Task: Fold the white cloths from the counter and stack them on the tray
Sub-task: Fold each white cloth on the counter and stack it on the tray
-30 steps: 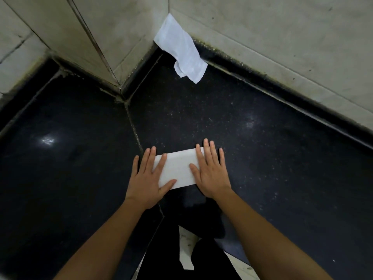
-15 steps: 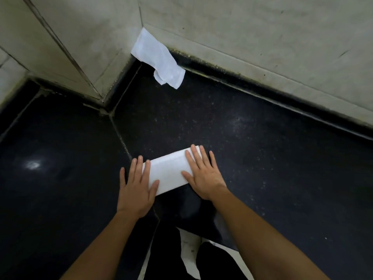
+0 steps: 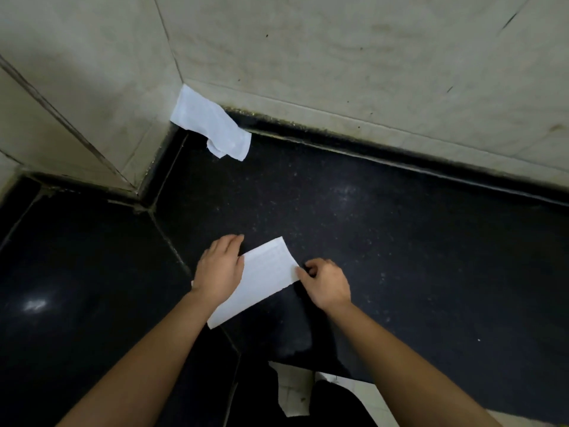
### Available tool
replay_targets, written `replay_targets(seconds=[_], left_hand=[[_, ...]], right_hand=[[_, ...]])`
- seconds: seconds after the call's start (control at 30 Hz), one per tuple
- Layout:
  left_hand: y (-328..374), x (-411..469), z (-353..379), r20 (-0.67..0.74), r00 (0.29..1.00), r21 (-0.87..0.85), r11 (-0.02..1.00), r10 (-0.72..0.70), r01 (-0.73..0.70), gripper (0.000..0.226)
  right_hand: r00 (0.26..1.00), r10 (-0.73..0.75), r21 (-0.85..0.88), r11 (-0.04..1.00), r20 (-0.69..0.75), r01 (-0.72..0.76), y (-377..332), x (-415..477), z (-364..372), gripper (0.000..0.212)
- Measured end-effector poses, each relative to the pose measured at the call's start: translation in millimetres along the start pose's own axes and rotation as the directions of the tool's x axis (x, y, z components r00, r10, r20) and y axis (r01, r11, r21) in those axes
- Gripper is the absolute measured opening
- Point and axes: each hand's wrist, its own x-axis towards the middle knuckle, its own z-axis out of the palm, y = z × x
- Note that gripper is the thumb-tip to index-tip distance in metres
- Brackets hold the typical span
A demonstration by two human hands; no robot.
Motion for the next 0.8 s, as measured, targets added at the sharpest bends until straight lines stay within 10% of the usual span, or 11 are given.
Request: replay_targets(seconds=[0.2, 0.4, 0.57, 0.8], left_hand=[[51, 72, -6, 0.4, 0.813, 0.285, 0.786, 0.423, -0.549, 0.08], [63, 96, -1, 0.559, 0.637, 0.358, 0.538, 0.531, -0.763, 0.067], [65, 101, -9, 0.526, 0.656, 0.321, 0.588, 0.542, -0.743, 0.041], [14, 57, -40, 0.19, 0.852, 0.089, 0.856, 0.488, -0.51, 0.022]], right_hand=[[0.995, 0.095, 0.018, 0.995, 0.037, -0.096, -11, 4, 11, 0.022], [0.985, 0.143, 0.2, 0.967, 0.099, -0.16, -4, 10, 4, 0.015], [0.969, 0.181, 0.468, 0.85, 0.168, -0.24, -3, 7, -4, 0.024], [0.993, -0.081, 0.3, 0.953, 0.089, 0.051, -32, -28, -3, 0.012]])
